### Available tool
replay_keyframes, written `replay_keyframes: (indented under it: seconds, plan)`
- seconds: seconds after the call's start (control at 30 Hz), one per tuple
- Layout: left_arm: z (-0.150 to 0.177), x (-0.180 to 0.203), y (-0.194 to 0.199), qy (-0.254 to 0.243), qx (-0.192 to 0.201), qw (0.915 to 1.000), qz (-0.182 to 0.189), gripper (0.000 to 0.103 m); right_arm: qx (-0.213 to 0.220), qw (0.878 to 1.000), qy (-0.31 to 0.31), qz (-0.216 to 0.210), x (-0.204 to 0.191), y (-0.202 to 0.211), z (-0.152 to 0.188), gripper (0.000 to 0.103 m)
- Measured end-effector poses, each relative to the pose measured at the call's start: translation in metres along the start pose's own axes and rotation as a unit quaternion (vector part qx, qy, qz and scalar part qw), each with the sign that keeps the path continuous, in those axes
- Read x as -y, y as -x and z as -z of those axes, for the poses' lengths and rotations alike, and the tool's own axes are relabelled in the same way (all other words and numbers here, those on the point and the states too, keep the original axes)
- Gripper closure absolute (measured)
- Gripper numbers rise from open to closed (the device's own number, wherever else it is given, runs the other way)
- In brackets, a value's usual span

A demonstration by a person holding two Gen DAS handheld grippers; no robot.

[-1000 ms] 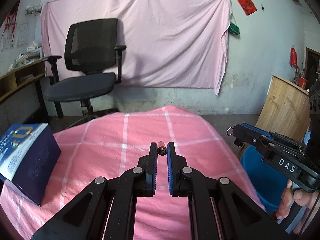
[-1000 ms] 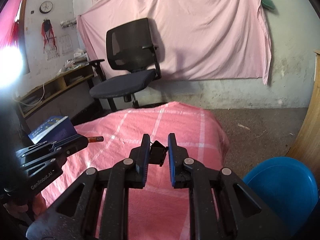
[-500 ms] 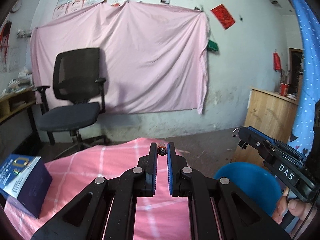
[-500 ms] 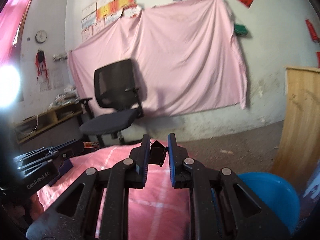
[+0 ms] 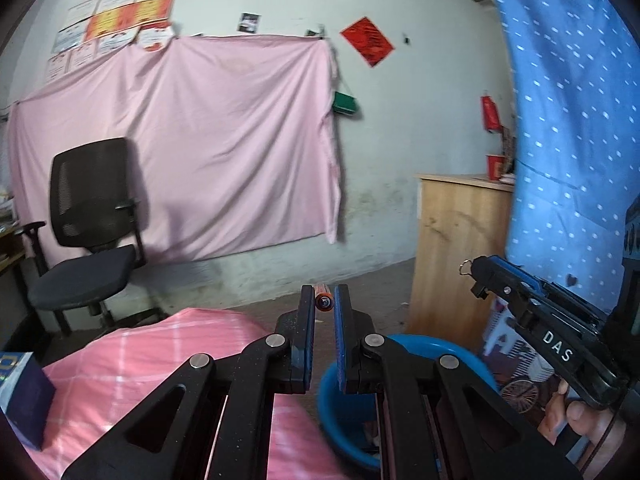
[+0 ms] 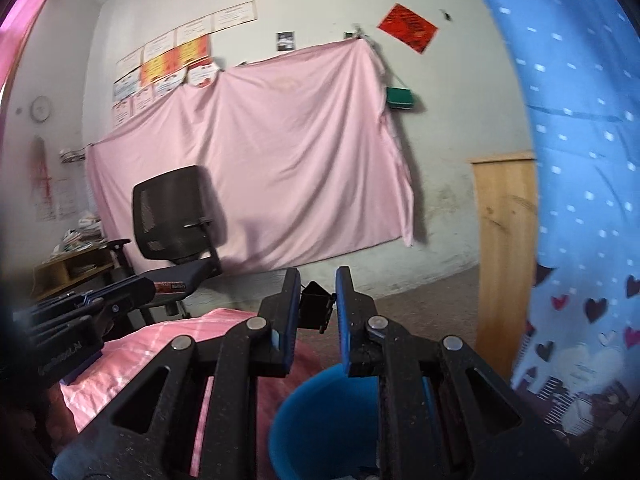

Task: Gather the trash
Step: 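Carry the battery in the left gripper over the blue basin, then open the left gripper to drop the battery into the basin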

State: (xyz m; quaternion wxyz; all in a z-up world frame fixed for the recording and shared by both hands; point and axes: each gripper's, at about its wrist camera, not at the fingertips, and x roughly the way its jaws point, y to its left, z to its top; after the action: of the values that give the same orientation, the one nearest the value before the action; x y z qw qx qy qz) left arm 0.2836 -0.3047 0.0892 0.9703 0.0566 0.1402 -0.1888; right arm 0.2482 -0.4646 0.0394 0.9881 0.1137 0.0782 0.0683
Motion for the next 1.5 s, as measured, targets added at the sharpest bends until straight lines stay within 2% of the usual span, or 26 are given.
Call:
replay_keyframes:
  seconds: [0.23, 0.43, 0.87, 1.23, 1.37, 1.5]
  plan:
    - [0.011, 0.033, -0.026, -0.006, -0.027, 0.9992, 0.029, 0.096, -0.034, 0.999, -0.021, 0.024, 0.029, -0.004, 0.001, 0.072]
    - [0.028, 0.04, -0.052, 0.009, -0.065, 0.9968, 0.045, 0.096, -0.081, 0.995, -0.032, 0.037, 0.047, -0.019, 0.011, 0.072]
    - [0.06, 0.038, -0.086, 0.034, -0.134, 0.9881, 0.067, 0.096, -0.152, 0.986, -0.041, 0.051, 0.064, -0.042, 0.031, 0.071]
    - [0.072, 0.031, -0.097, 0.04, -0.161, 0.9841, 0.063, 0.096, -0.175, 0.982, -0.04, 0.051, 0.065, -0.052, 0.038, 0.07]
    - [0.077, 0.023, -0.104, 0.056, -0.183, 0.9796, 0.062, 0.095, -0.184, 0.981, -0.046, 0.051, 0.067, -0.057, 0.04, 0.069]
    - [0.081, 0.012, -0.108, 0.077, -0.199, 0.9753, 0.057, 0.09, -0.189, 0.979, -0.046, 0.052, 0.067, -0.059, 0.042, 0.068]
